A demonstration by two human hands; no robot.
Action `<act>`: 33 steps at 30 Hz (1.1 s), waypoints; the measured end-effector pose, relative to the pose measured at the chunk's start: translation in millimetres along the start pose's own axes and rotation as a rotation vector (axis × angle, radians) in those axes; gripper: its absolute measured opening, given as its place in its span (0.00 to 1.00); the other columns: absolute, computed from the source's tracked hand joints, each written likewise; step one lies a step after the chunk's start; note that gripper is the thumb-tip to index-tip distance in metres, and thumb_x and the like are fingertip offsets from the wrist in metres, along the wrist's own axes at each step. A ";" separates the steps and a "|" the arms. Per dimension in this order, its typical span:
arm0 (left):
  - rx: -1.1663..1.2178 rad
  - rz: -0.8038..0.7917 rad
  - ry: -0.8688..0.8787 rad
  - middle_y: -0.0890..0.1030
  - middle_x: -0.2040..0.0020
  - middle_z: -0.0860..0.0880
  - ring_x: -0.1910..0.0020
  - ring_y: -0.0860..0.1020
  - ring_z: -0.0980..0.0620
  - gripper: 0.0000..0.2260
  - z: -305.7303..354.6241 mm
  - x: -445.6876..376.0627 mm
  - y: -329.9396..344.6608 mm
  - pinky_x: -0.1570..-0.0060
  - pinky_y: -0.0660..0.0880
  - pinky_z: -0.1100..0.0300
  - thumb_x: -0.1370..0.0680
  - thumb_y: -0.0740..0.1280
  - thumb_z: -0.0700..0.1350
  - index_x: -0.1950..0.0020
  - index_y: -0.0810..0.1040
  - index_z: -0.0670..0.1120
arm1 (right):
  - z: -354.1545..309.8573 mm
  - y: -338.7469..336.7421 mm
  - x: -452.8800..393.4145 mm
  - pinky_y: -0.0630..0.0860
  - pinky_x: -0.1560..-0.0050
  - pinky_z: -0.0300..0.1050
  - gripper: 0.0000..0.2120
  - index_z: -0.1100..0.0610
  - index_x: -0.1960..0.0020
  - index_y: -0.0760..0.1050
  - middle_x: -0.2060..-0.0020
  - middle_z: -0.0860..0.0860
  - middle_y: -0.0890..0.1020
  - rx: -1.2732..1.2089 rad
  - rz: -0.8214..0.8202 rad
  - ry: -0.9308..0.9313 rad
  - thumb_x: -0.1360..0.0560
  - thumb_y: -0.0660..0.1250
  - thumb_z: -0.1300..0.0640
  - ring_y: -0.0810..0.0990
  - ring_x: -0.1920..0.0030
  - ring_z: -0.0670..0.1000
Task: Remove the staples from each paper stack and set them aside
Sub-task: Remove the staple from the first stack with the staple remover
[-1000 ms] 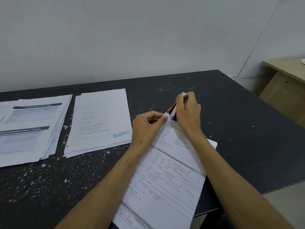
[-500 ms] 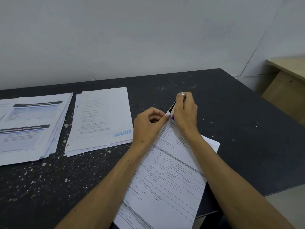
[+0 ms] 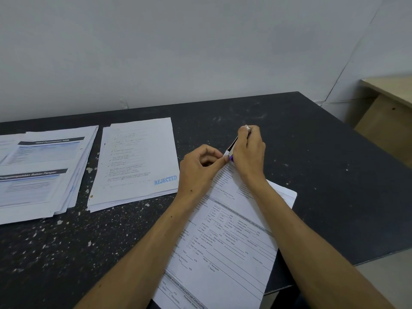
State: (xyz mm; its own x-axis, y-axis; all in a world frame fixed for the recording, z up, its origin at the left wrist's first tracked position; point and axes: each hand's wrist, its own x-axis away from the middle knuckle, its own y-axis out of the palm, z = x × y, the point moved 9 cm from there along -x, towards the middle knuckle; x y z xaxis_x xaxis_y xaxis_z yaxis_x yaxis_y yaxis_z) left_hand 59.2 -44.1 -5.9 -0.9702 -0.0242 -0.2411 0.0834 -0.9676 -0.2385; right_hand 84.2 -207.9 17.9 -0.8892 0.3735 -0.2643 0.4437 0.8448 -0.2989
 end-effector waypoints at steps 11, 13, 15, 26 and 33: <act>0.044 0.008 0.020 0.86 0.58 0.54 0.56 0.84 0.56 0.07 2.5 -0.3 -1.5 0.53 0.80 0.65 0.25 0.78 0.48 0.53 0.85 0.47 | 5.2 2.2 0.5 0.71 0.65 0.37 0.11 0.57 0.45 0.70 0.64 0.47 0.75 -0.019 0.038 0.029 0.13 0.54 0.50 0.75 0.65 0.45; 0.049 0.007 0.022 0.86 0.58 0.54 0.56 0.84 0.56 0.07 2.7 -0.3 -1.6 0.52 0.80 0.65 0.25 0.78 0.48 0.53 0.85 0.47 | 5.3 3.0 0.1 0.72 0.65 0.38 0.12 0.56 0.45 0.70 0.64 0.47 0.75 -0.018 0.040 0.023 0.13 0.54 0.50 0.75 0.65 0.45; 0.052 0.006 0.027 0.86 0.57 0.54 0.55 0.84 0.56 0.07 3.1 -0.3 -2.0 0.52 0.80 0.64 0.25 0.79 0.48 0.53 0.85 0.47 | 4.7 3.4 0.2 0.72 0.65 0.38 0.11 0.56 0.45 0.70 0.64 0.47 0.75 -0.017 0.039 0.023 0.13 0.54 0.50 0.75 0.65 0.45; 0.057 -0.006 0.021 0.86 0.57 0.54 0.56 0.85 0.56 0.09 3.4 -0.2 -4.5 0.51 0.82 0.63 0.28 0.80 0.46 0.52 0.85 0.46 | 3.6 4.3 0.2 0.70 0.64 0.37 0.13 0.57 0.46 0.70 0.63 0.47 0.74 -0.032 -0.023 0.017 0.13 0.52 0.49 0.74 0.63 0.44; 0.011 -0.128 0.017 0.86 0.52 0.53 0.52 0.83 0.57 0.07 3.0 -0.9 1.5 0.48 0.80 0.64 0.23 0.75 0.40 0.46 0.84 0.46 | 3.7 7.6 0.2 0.72 0.70 0.29 0.15 0.58 0.46 0.70 0.65 0.49 0.78 -0.103 -0.044 0.022 0.13 0.53 0.47 0.77 0.71 0.37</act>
State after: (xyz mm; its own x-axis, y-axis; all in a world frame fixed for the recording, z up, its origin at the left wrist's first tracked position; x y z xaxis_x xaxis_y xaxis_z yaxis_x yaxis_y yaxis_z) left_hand 59.5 -46.3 -3.2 -0.9687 0.1039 -0.2253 -0.0435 -0.9651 -0.2583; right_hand 87.8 -202.8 12.2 -0.9102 0.3428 -0.2323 0.3915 0.8951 -0.2133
